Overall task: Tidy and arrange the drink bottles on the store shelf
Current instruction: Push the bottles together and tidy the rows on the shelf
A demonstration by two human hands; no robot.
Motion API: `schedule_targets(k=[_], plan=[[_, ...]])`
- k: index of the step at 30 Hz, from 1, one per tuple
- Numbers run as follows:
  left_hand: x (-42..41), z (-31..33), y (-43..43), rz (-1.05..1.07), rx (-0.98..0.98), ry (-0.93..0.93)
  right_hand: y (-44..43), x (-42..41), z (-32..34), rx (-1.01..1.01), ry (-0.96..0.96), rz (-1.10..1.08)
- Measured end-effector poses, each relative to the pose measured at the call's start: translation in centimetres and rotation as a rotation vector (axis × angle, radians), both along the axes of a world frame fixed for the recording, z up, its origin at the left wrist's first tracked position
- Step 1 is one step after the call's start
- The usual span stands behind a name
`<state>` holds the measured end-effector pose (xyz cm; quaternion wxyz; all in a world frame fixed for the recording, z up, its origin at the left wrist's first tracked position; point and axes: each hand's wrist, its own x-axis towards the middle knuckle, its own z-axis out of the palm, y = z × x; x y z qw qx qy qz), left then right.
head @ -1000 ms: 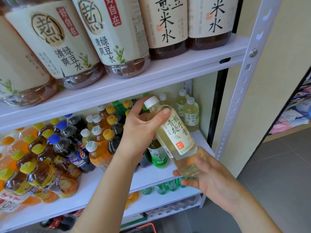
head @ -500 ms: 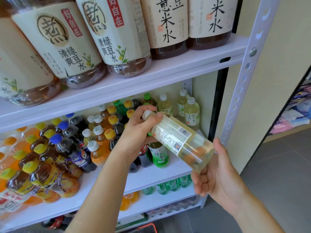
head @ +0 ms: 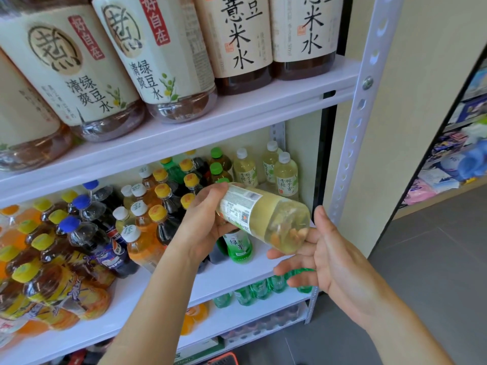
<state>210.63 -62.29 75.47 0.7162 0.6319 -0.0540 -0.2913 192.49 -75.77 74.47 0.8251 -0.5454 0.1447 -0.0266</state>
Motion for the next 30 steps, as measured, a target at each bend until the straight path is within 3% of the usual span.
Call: schedule_targets(k=[9, 13, 16, 22, 26, 30], plan=[[-0.1, 0.8, 0.7, -0.237, -0.007, -0.361, -0.2, 1.9, -3.9, 0.575, 0.002, -0.265], [-0.1, 1.6, 0.3, -0.3, 0.032, -0.479, -1.2, 3.0, -5.7, 0.694, 0.068, -0.3], [-0.1, 2.6, -0.5, -0.35, 0.184, -0.639, -2.0, 4.1, -7.2, 0.69, 0.128, -0.28], [1.5, 3.4, -2.4, -0.397, 0.531, -1.01, -3.4, 7.2, -9.6, 0.505, 0.294, -0.284], [3.3, 2.9, -4.6, -0.423, 0.73, -1.222, -4.3, 10.1, -10.2, 0.147, 0.339, -0.397], [5.7, 2.0, -6.9, -0.404, 0.98, -1.33, -5.4, 13.0, -9.8, -0.246, 0.225, -0.477]])
